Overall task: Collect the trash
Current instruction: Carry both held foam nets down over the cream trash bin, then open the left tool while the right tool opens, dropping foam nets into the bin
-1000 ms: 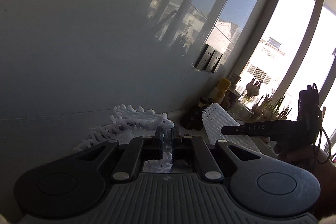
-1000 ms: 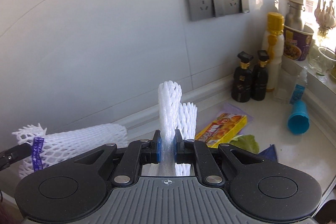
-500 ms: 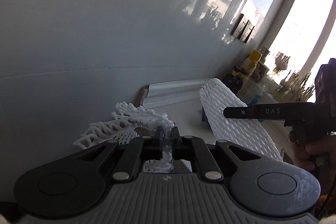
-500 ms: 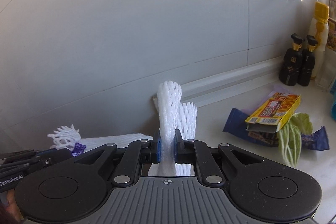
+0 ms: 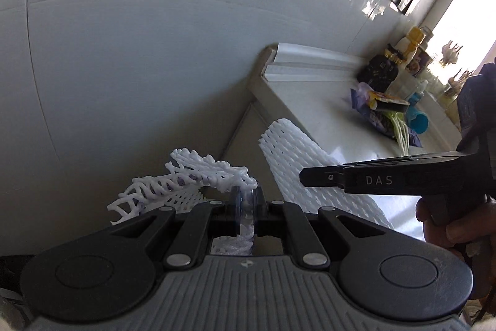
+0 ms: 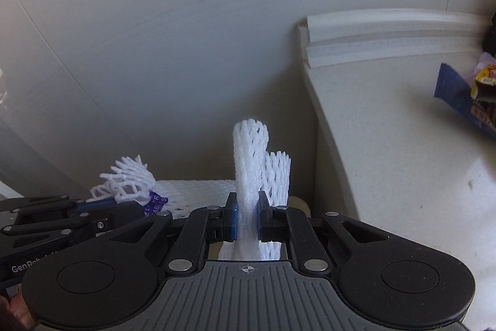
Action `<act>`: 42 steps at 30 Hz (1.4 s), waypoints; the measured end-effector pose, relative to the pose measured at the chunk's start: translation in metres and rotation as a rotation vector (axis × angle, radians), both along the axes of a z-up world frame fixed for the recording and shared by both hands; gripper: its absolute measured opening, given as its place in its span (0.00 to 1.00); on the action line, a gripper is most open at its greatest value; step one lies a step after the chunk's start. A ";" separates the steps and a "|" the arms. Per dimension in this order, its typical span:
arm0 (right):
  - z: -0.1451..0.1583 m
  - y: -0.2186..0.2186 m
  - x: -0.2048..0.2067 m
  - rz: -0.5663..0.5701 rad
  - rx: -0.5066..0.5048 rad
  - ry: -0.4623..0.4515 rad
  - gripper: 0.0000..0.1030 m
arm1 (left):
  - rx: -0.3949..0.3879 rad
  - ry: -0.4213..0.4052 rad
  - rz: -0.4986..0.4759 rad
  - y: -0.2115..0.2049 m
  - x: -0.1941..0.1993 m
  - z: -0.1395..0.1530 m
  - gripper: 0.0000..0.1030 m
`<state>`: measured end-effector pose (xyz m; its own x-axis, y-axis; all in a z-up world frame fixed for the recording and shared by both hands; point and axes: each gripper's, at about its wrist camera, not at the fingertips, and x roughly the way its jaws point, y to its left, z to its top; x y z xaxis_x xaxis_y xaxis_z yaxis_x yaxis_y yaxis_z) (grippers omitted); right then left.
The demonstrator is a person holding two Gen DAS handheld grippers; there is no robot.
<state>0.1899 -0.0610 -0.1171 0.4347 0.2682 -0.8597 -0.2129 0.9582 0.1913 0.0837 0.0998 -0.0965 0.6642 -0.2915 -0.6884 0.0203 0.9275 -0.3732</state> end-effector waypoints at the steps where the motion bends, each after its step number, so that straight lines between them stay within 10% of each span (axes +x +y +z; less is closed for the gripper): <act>1: -0.008 0.004 -0.001 0.003 -0.002 0.015 0.10 | 0.000 0.005 -0.005 0.001 0.000 -0.004 0.06; 27: -0.194 0.056 0.018 0.043 -0.218 0.302 0.10 | 0.070 0.231 -0.076 0.016 0.002 -0.138 0.06; 42: -0.271 0.075 0.082 0.127 -0.297 0.431 0.12 | 0.107 0.308 -0.118 0.004 0.024 -0.167 0.07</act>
<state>0.2723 0.0144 -0.3883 0.0056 0.0140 -0.9999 -0.2922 0.9563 0.0118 0.1075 0.1036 -0.2638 0.3868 -0.2687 -0.8821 0.0311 0.9598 -0.2788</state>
